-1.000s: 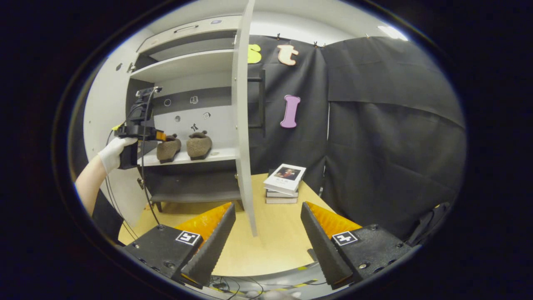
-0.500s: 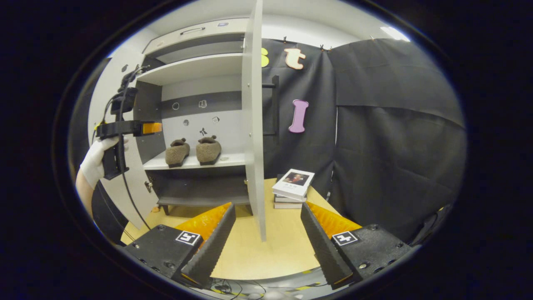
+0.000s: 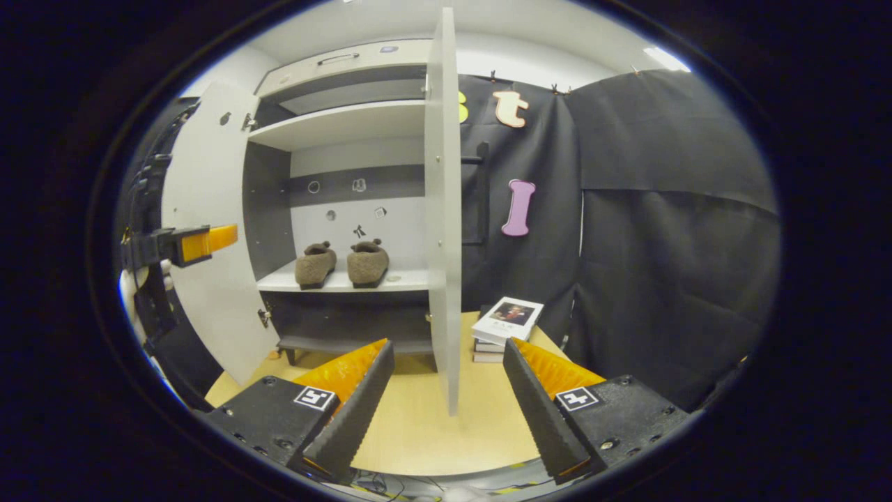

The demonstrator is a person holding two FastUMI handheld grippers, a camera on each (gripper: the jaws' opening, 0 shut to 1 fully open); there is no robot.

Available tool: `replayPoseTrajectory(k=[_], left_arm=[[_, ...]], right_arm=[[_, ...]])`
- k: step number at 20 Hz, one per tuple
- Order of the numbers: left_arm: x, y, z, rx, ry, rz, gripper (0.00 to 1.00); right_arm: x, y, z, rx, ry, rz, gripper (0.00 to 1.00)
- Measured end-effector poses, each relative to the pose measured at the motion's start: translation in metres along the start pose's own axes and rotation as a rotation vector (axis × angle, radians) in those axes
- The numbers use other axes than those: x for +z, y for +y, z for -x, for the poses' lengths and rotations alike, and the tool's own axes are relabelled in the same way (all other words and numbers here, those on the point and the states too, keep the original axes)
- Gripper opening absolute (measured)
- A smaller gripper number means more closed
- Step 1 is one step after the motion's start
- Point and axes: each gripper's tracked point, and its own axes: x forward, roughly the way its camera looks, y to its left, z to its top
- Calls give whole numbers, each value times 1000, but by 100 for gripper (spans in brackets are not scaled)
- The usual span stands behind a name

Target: Grab one shoe with the right hand and put it into the shoe cabinet, grab the other shoe with the left hand and put it into the shoe cabinet; then close the right door with the right hand and the left door with the left hand.

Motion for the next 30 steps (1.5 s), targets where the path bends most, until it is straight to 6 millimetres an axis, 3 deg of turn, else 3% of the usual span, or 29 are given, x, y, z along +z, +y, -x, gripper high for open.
replayPoseTrajectory(k=[6,9,13,16,19,22,25,30], left_arm=[[-36,-9,79,43,52,64,96],[-49,-19,101,58,77,78,96],[-50,-32,119,80,75,87,96],[-45,-44,128,94,59,96,96],[-44,-55,138,105,62,102,96],[-44,-64,147,114,70,118,96],[-43,-65,154,136,71,121,96],[-51,-61,158,172,92,108,96]], right_arm=[[10,-3,-4,76,-11,2,100],[16,-11,-7,98,-12,20,100],[42,-52,-21,65,-43,17,100],[74,-90,-37,14,-91,12,100],[104,-112,-56,-2,-137,-2,100],[128,-113,-79,15,-169,0,100],[145,-99,-93,57,-180,12,100],[152,-80,-93,73,-183,44,94]])
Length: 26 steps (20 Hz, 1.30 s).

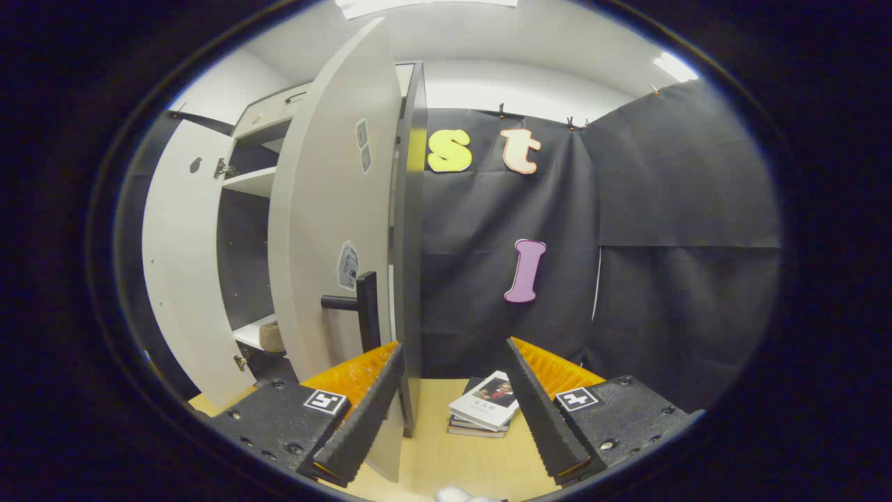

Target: Grab one shoe with the right hand and put it into the shoe cabinet, grab the other shoe with the left hand and put it into the shoe cabinet; then close the right door with the right hand and the left door with the left hand.

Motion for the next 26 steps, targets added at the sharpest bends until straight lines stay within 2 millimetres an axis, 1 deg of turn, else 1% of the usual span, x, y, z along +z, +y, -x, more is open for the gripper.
replayPoseTrajectory(k=[2,3,4,9,14,16,17,18,22,24,26], left_arm=[[-2,3,0,5,5,4,96],[-2,6,-2,9,7,4,96],[-2,10,-4,14,9,5,96],[5,25,-16,18,-3,8,96],[5,41,-22,19,-1,2,96],[4,51,-25,27,1,-1,96],[3,55,-27,30,6,-2,96],[3,60,-29,34,8,-3,96],[5,79,-40,44,8,-17,97],[7,87,-47,40,9,-24,96],[13,105,-56,51,0,-34,96]], right_arm=[[-1,7,1,3,4,-9,93],[-1,11,2,8,2,-10,88],[-2,19,4,21,7,-11,93],[-3,67,6,81,7,-10,93],[-5,129,-5,178,8,10,93],[-8,161,-3,260,21,-4,94],[-10,167,-1,271,24,3,95],[-12,169,0,266,22,18,99],[-23,170,16,246,39,3,99],[-34,168,28,239,63,-9,100],[-48,167,36,233,87,-15,99]])
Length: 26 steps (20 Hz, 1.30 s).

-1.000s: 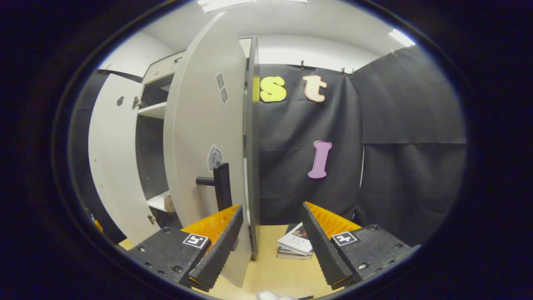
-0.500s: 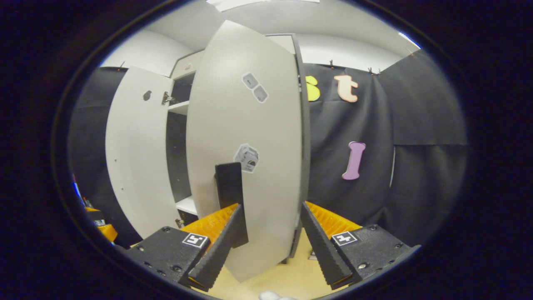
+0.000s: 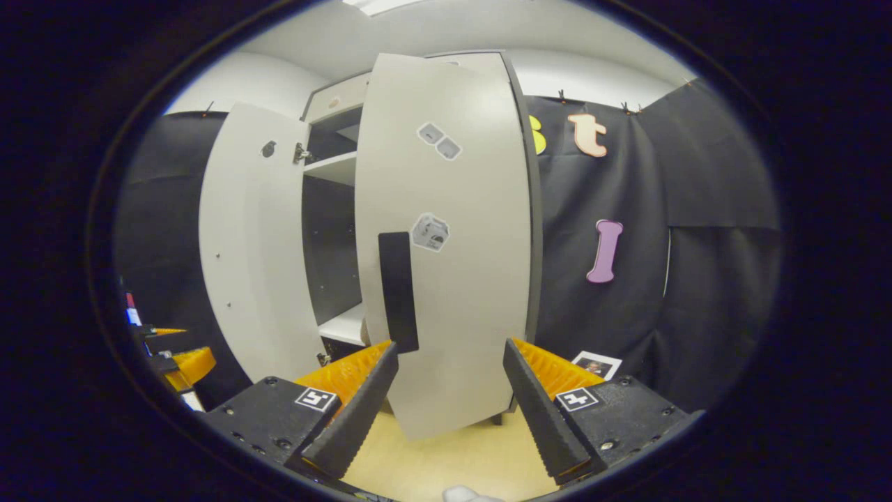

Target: Grab one shoe with the right hand and put it into the shoe cabinet, grab the other shoe with the left hand and put it into the shoe cabinet; then close the right door with the right hand and the left door with the left hand.

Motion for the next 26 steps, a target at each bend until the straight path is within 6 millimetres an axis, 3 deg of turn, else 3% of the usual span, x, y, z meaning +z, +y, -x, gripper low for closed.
replayPoseTrajectory(k=[7,9,12,16,18,20,21,26], left_arm=[[26,100,-40,155,-65,21,96],[37,130,-49,203,-98,17,96],[48,160,-66,251,-127,5,96],[59,177,-90,267,-153,-37,96],[63,174,-103,245,-154,-35,96],[70,174,-102,247,-188,-43,82],[68,172,-102,244,-185,-42,92],[68,157,-99,223,-184,-33,89]], right_arm=[[-49,-16,25,-94,86,-24,99],[-51,-25,29,-132,91,-40,100],[-49,-31,33,-176,82,-62,99],[-50,-35,41,-216,76,-65,99],[-54,-38,45,-234,81,-66,100],[-55,-38,49,-241,80,-76,100],[-56,-38,49,-242,77,-77,99],[-60,-32,52,-227,82,-85,99]])
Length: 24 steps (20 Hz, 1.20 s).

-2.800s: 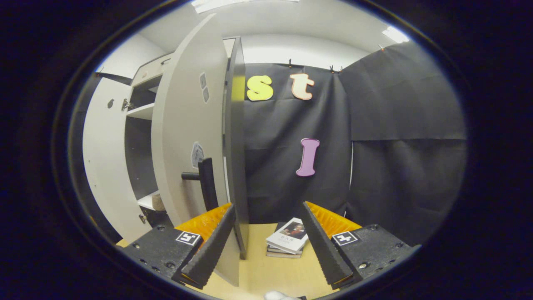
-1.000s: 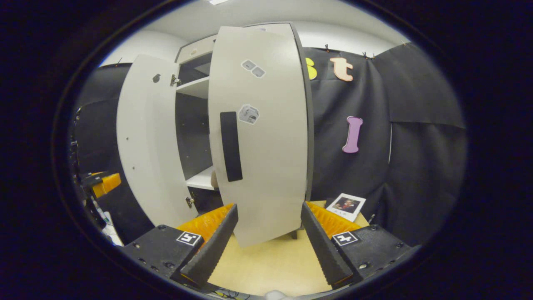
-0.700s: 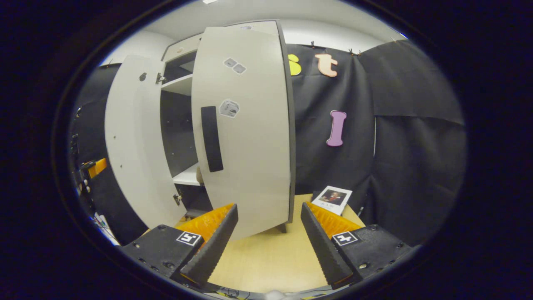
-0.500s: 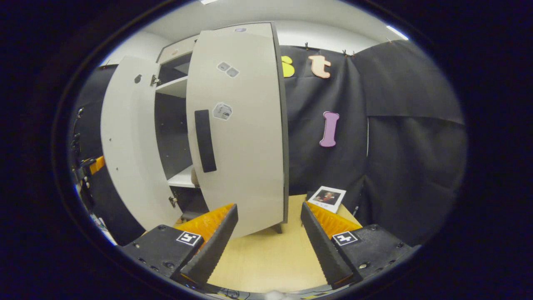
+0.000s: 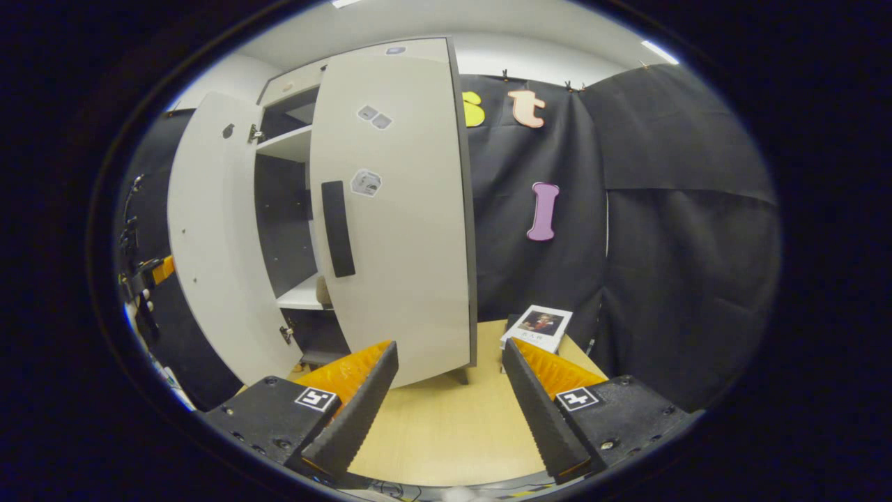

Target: Grab one shoe with the right hand and put it into the shoe cabinet, grab the other shoe with the left hand and put it into the shoe cabinet; then close the right door with the right hand and the left door with the left hand.

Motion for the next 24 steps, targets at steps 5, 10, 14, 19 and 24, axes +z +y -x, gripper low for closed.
replayPoseTrajectory(k=[5,10,14,19,24], left_arm=[[1,-20,11,-18,10,36,88],[8,-66,22,-106,7,35,88],[14,-115,24,-181,-5,47,88],[25,-157,32,-217,-18,46,96],[24,-180,75,-255,25,40,96]], right_arm=[[3,-9,12,5,-13,0,99],[7,-34,19,-15,-8,-3,99],[10,-53,29,-31,-10,4,99],[13,-77,44,-51,-20,1,100],[25,-86,65,-29,-43,-22,99]])
